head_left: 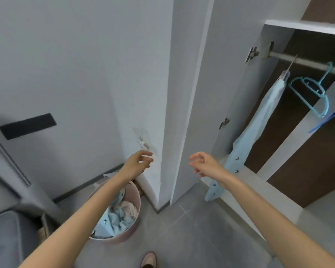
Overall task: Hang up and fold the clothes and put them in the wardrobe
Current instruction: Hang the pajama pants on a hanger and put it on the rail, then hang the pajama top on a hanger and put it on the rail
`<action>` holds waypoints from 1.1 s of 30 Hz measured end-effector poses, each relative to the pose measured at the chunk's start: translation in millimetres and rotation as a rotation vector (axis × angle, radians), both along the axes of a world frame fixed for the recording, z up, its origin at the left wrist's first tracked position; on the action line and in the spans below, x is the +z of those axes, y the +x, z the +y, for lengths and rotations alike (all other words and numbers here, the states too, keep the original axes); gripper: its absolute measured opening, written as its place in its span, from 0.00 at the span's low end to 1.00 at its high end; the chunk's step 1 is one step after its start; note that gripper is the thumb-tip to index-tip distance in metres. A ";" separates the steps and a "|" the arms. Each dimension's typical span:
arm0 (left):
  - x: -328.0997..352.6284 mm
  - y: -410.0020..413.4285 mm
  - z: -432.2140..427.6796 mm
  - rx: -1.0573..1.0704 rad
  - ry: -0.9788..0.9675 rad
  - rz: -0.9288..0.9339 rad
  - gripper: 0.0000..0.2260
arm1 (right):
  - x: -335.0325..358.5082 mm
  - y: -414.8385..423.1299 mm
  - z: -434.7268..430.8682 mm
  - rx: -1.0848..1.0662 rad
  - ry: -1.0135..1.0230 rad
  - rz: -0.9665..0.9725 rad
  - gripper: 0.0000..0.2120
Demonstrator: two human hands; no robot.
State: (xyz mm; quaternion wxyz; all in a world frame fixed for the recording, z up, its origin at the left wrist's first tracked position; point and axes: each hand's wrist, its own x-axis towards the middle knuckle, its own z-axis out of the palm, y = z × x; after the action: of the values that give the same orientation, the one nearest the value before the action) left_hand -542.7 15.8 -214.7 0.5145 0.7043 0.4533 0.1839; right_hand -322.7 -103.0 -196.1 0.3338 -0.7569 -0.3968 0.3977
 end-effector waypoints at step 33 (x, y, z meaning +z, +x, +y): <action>-239.3 -274.2 232.8 0.301 -0.348 0.260 0.13 | -299.5 -272.3 279.4 -0.041 -0.586 0.241 0.15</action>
State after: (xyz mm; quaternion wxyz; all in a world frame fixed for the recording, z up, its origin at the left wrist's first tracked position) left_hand -816.9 248.6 -454.1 0.5323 0.5475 0.6400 0.0853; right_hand -595.0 176.3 -495.6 0.1540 -0.7762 -0.2077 0.5750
